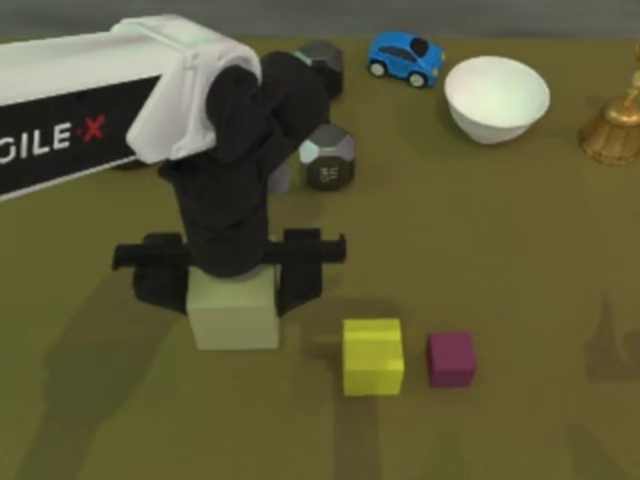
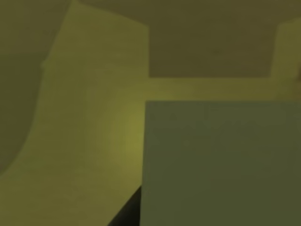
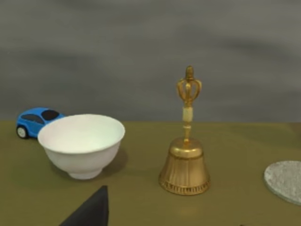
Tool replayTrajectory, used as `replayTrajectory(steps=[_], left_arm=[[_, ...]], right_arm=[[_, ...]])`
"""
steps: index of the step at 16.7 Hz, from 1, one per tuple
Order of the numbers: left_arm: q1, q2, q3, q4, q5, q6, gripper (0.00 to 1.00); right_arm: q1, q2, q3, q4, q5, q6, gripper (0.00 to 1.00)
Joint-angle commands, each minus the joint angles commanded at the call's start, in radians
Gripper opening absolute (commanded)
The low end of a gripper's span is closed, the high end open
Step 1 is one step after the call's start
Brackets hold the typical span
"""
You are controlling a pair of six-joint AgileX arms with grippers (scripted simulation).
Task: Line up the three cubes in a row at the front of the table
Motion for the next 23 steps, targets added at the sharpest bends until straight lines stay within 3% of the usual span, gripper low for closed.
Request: replayTrajectory(steps=[5, 12, 17, 23], left_arm=[[0.005, 0.009, -0.009, 0.016, 0.000, 0.005, 0.00], [0.003, 0.084, -0.158, 0.247, 0.000, 0.004, 0.00], [0.003, 0.091, -0.172, 0.263, 0.000, 0.004, 0.00], [0.003, 0.091, -0.172, 0.263, 0.000, 0.004, 0.45]], right_arm=[[0.000, 0.000, 0.000, 0.000, 0.000, 0.000, 1.00], [0.000, 0.000, 0.000, 0.000, 0.000, 0.000, 1.00], [0.000, 0.000, 0.000, 0.000, 0.000, 0.000, 1.00], [0.000, 0.000, 0.000, 0.000, 0.000, 0.000, 1.00]])
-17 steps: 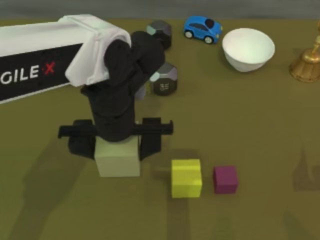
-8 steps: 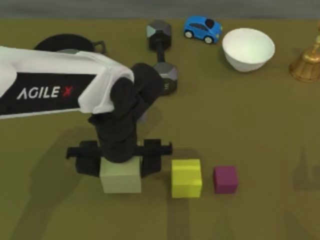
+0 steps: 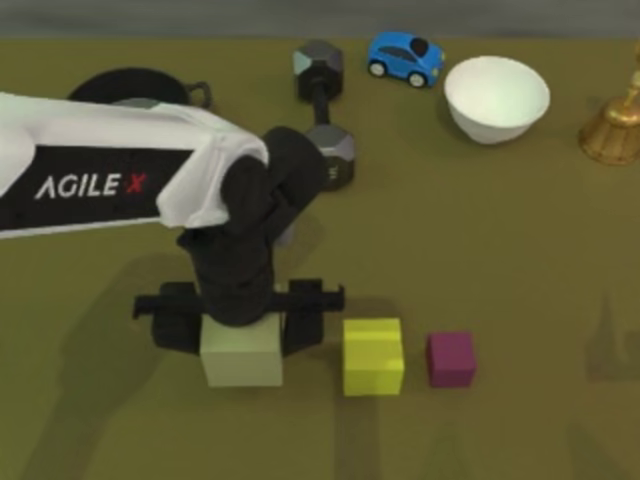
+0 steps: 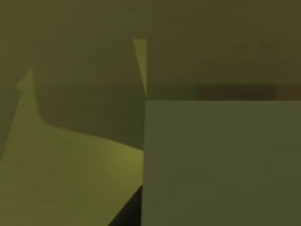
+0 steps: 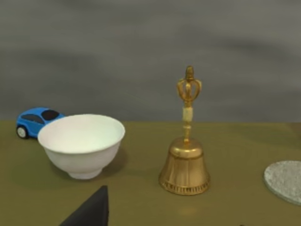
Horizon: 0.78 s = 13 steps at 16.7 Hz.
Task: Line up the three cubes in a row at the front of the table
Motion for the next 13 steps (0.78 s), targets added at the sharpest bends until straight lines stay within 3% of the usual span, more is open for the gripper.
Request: replayTrajectory(steps=[7, 13], left_arm=[[0.000, 0.000, 0.000, 0.000, 0.000, 0.000, 0.98], [0.000, 0.000, 0.000, 0.000, 0.000, 0.000, 1.00]], right_arm=[[0.000, 0.000, 0.000, 0.000, 0.000, 0.000, 1.00], [0.000, 0.000, 0.000, 0.000, 0.000, 0.000, 1.00]])
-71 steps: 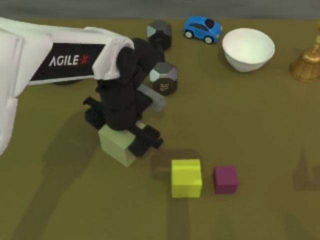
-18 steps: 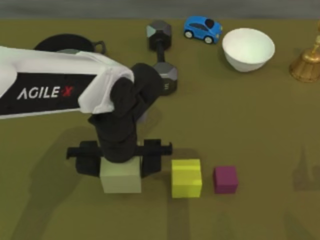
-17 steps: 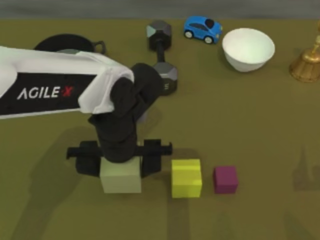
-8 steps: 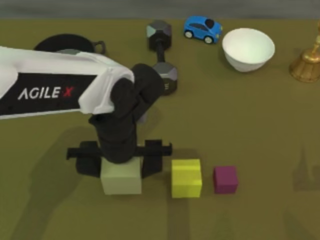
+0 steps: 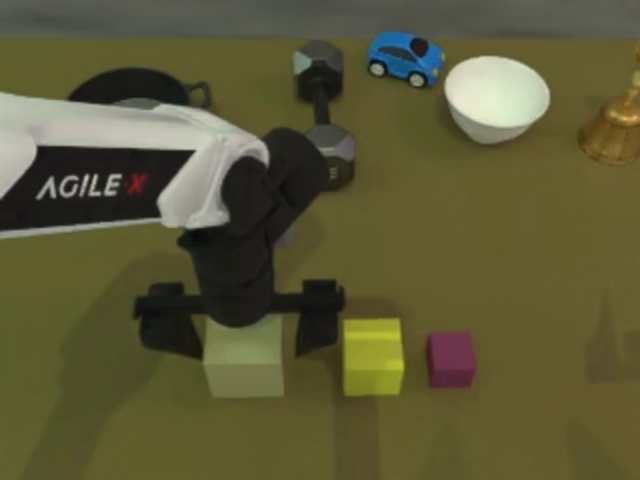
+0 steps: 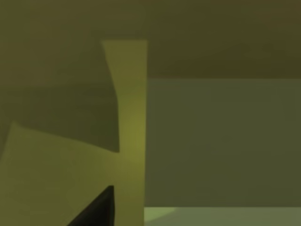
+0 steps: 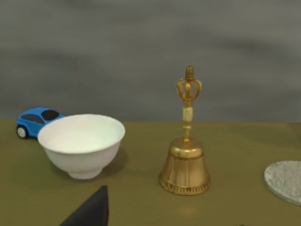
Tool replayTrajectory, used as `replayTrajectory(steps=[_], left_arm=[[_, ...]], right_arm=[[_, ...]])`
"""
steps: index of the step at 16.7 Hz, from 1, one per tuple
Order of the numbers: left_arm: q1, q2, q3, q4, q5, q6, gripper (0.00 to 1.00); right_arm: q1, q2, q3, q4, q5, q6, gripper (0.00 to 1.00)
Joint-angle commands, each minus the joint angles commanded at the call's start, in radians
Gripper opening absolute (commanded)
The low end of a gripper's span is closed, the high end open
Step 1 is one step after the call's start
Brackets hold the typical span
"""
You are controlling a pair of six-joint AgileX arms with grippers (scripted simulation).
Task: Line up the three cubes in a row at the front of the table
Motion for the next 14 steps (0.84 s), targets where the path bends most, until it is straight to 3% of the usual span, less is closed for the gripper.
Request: replayTrajectory(steps=[5, 14], left_arm=[[0.000, -0.005, 0.015, -0.018, 0.000, 0.000, 1.00], [0.019, -0.093, 0.171, -0.263, -0.001, -0.003, 1.00]], right_arm=[[0.000, 0.000, 0.000, 0.000, 0.000, 0.000, 1.00], [0.000, 0.000, 0.000, 0.000, 0.000, 0.000, 1.00]])
